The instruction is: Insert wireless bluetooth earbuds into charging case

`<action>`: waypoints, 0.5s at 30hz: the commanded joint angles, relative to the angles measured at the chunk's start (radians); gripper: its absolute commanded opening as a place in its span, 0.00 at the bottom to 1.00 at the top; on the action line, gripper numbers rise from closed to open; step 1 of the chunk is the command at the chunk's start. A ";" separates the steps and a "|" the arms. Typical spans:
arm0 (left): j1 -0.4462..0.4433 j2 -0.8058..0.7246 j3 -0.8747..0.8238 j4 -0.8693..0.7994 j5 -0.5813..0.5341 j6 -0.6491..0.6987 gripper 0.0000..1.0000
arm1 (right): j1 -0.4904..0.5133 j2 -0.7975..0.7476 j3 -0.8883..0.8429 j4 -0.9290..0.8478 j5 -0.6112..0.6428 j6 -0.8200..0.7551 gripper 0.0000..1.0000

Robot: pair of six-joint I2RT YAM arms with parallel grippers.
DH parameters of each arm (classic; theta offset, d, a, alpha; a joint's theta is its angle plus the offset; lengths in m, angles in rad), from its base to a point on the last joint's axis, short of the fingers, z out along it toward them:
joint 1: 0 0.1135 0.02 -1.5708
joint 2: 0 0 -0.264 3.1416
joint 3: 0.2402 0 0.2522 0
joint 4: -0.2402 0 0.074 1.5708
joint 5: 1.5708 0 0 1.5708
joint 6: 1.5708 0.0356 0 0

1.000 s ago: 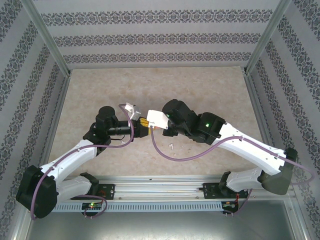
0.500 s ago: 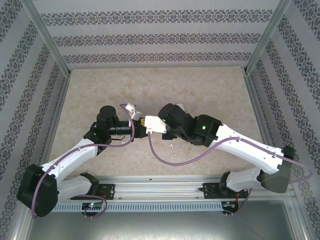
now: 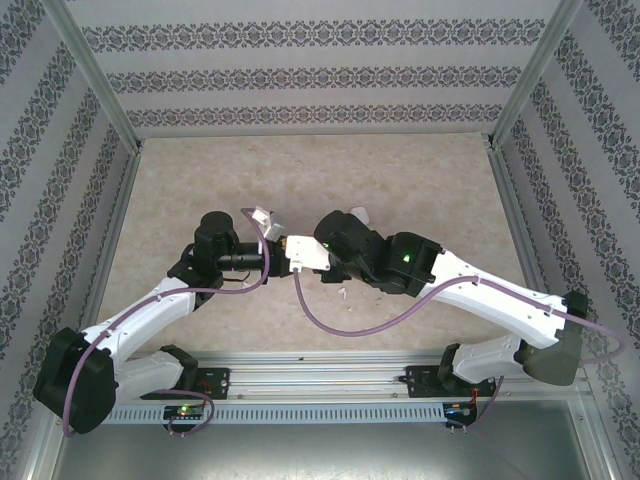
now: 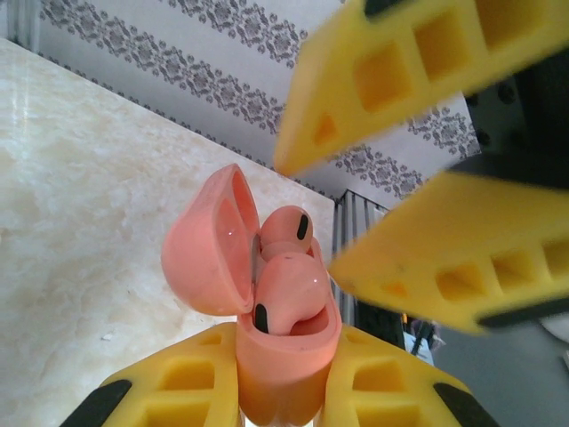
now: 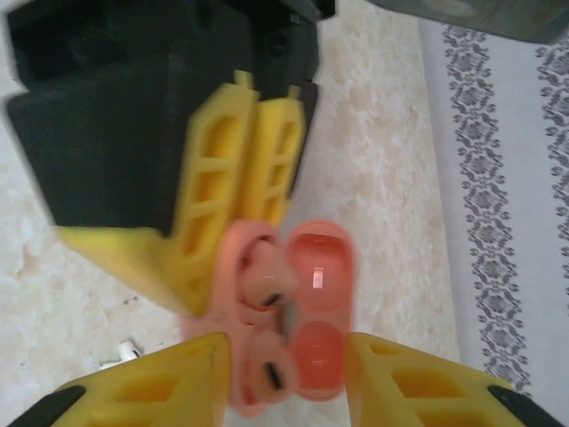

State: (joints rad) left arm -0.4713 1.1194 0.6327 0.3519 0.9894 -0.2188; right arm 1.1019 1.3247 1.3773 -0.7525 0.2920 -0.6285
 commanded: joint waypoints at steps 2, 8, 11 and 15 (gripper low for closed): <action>-0.004 -0.014 0.031 0.058 -0.011 -0.011 0.00 | 0.023 0.004 -0.019 -0.023 -0.043 0.029 0.42; -0.004 -0.021 0.021 0.058 -0.027 -0.007 0.00 | 0.011 -0.002 0.023 -0.030 -0.064 0.089 0.50; -0.004 -0.021 0.015 0.069 -0.037 -0.015 0.00 | -0.002 -0.010 0.050 -0.039 -0.103 0.127 0.53; -0.005 -0.020 0.010 0.081 -0.052 -0.020 0.00 | -0.034 -0.027 0.077 -0.047 -0.169 0.182 0.56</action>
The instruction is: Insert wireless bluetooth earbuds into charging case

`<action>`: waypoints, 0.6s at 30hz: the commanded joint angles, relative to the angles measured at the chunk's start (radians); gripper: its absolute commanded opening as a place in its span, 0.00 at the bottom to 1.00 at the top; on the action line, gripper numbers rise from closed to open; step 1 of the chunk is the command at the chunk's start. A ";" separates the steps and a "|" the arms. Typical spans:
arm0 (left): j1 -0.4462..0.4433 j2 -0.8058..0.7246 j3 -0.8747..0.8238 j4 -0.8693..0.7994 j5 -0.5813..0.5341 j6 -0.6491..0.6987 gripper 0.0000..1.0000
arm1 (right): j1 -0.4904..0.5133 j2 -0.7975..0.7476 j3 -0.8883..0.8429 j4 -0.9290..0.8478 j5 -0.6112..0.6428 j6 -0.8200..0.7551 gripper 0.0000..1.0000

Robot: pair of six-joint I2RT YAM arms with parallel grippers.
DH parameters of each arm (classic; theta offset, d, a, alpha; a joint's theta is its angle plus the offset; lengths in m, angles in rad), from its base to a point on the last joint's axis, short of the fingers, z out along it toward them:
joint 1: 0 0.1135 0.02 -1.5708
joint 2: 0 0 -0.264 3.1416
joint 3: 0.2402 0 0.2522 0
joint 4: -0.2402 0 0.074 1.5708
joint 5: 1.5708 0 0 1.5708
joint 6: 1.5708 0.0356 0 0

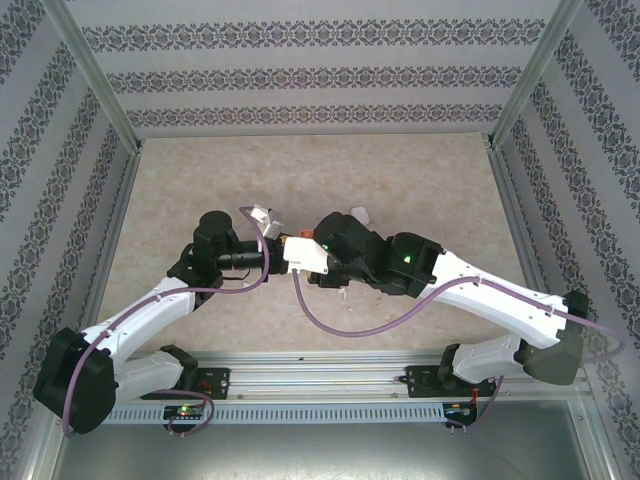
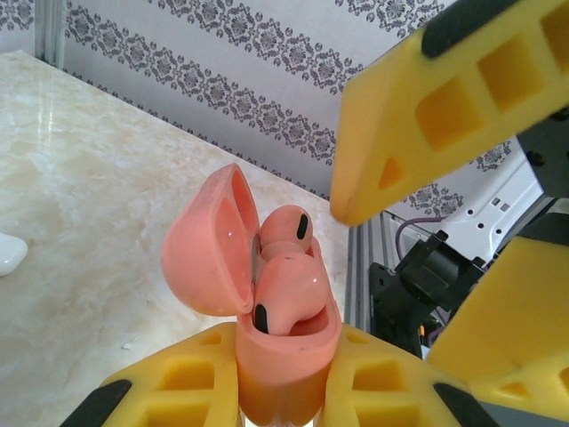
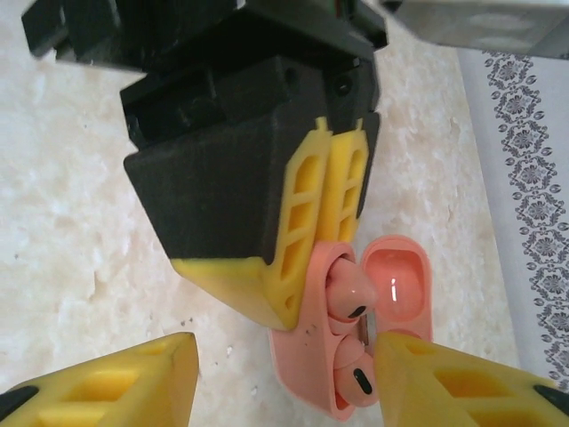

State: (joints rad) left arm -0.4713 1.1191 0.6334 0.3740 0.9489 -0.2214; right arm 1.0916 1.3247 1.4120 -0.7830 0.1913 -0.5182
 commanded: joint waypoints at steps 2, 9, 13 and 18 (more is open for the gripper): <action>-0.004 -0.019 0.008 0.061 -0.017 -0.019 0.00 | -0.042 -0.036 0.052 -0.015 -0.099 0.098 0.57; -0.004 -0.021 0.009 0.073 -0.028 -0.030 0.00 | -0.164 -0.074 0.088 0.014 -0.249 0.264 0.58; -0.004 -0.021 0.010 0.085 -0.030 -0.039 0.00 | -0.260 -0.085 0.099 0.039 -0.357 0.393 0.58; -0.005 -0.020 0.009 0.114 -0.027 -0.060 0.00 | -0.416 -0.084 0.070 0.103 -0.535 0.612 0.58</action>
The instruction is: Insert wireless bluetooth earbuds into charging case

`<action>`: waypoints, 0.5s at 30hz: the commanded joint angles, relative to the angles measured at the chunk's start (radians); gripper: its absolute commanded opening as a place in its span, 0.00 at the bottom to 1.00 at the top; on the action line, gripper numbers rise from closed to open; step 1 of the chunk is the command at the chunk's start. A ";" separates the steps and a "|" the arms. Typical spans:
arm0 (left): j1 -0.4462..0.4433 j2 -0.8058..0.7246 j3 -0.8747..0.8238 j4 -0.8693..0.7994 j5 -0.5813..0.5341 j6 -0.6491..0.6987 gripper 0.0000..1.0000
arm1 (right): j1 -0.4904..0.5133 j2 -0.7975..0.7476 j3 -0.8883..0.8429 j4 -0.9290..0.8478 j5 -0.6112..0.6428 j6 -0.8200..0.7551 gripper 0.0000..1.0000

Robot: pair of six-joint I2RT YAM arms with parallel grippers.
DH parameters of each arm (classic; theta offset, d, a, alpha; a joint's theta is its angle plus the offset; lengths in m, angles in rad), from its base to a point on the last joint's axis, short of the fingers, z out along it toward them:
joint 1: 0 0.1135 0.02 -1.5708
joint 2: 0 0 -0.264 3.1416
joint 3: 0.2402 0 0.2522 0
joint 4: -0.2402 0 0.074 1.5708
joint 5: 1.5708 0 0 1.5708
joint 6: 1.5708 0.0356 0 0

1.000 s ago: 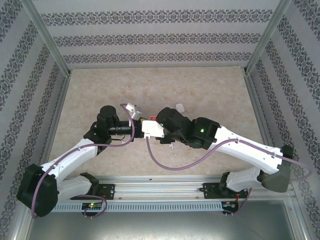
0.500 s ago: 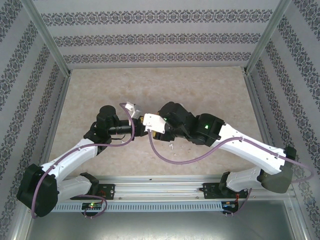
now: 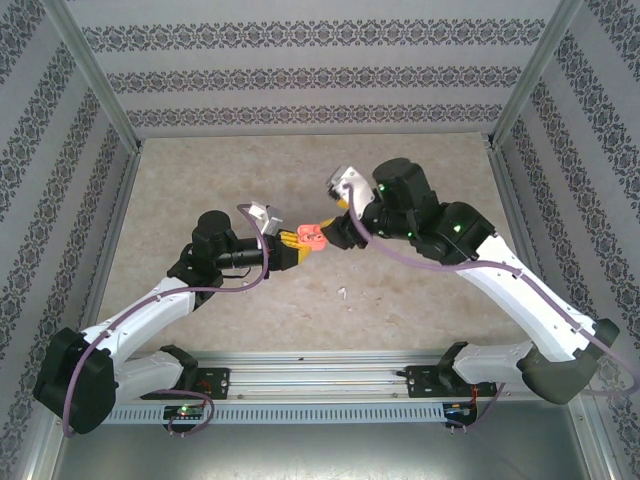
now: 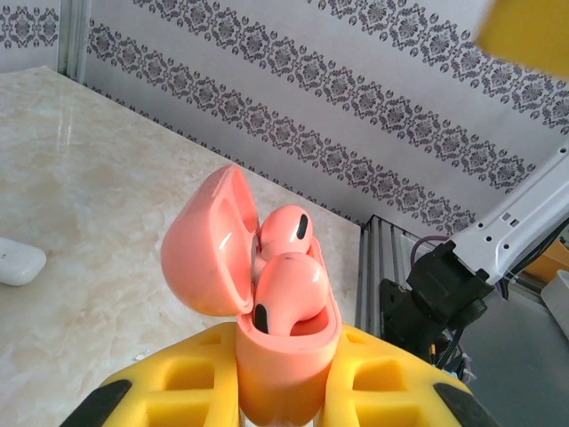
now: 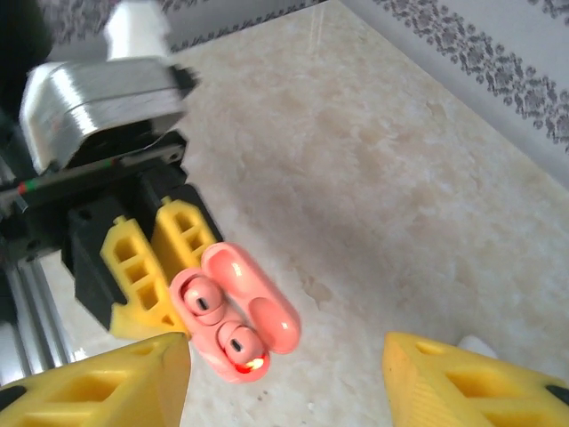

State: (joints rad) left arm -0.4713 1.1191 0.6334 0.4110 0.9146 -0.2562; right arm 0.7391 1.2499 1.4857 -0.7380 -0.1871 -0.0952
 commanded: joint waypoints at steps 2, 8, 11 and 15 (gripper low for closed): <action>-0.004 -0.019 0.008 0.090 0.008 -0.034 0.00 | -0.138 -0.003 -0.036 0.107 -0.267 0.294 0.58; -0.004 -0.003 0.019 0.128 0.033 -0.064 0.00 | -0.292 0.034 -0.173 0.362 -0.563 0.620 0.49; -0.004 0.012 0.028 0.158 0.054 -0.081 0.00 | -0.302 0.062 -0.186 0.391 -0.609 0.670 0.43; -0.004 0.035 0.029 0.234 0.083 -0.119 0.00 | -0.309 0.096 -0.210 0.443 -0.681 0.746 0.41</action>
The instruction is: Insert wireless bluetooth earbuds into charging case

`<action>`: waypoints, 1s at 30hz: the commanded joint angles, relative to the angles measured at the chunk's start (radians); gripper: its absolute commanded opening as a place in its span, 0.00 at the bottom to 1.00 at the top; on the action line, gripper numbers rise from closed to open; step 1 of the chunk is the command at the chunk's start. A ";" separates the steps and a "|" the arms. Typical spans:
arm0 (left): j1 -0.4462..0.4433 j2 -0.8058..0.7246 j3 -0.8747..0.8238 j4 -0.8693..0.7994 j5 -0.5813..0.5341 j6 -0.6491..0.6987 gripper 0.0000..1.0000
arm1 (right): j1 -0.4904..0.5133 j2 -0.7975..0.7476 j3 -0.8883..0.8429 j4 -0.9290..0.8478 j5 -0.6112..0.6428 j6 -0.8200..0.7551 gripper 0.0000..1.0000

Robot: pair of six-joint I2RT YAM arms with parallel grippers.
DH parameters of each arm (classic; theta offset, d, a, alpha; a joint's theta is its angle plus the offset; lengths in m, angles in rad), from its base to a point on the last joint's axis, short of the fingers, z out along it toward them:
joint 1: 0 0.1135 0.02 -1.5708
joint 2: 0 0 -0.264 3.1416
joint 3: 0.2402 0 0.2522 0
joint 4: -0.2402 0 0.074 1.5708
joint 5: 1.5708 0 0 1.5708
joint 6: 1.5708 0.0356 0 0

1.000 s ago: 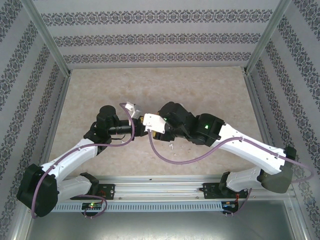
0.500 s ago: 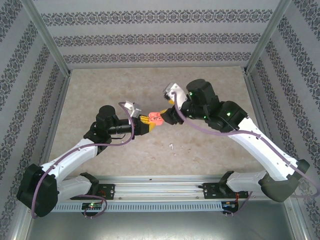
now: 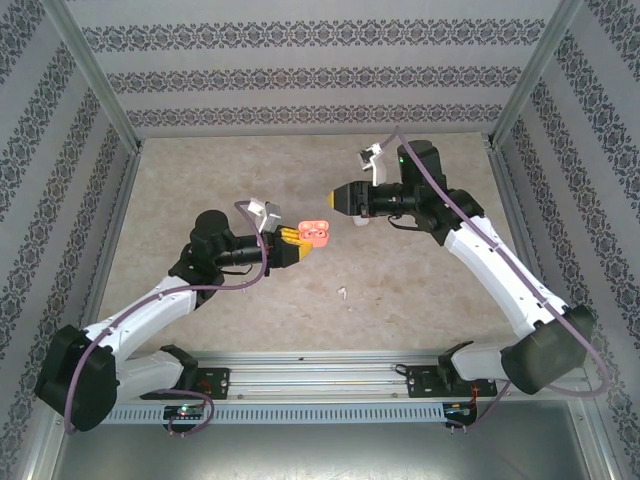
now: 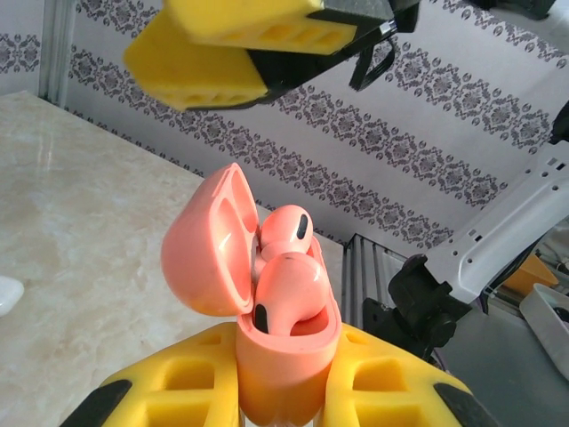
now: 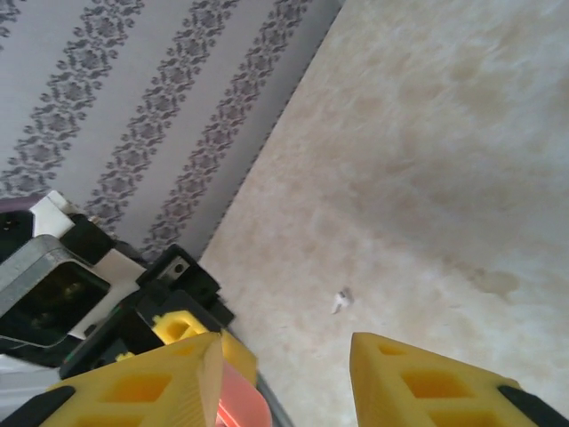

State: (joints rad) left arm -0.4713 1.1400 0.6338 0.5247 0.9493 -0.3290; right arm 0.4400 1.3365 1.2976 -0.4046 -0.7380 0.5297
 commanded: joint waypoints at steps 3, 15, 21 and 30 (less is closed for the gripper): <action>-0.005 0.033 0.033 0.161 0.057 -0.067 0.00 | -0.015 0.029 -0.055 0.191 -0.199 0.205 0.40; -0.004 0.058 0.056 0.144 0.049 -0.051 0.00 | -0.004 0.071 -0.057 0.159 -0.308 0.219 0.50; -0.005 0.064 0.069 0.105 0.020 -0.041 0.00 | 0.020 0.073 -0.039 0.137 -0.399 0.179 0.50; -0.004 0.062 0.068 0.042 -0.027 -0.060 0.00 | 0.025 0.046 0.005 0.080 -0.456 0.090 0.49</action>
State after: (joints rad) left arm -0.4713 1.2007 0.6788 0.6102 0.9649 -0.3790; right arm 0.4557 1.4036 1.2552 -0.3042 -1.1126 0.6750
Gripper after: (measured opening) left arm 0.188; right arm 0.491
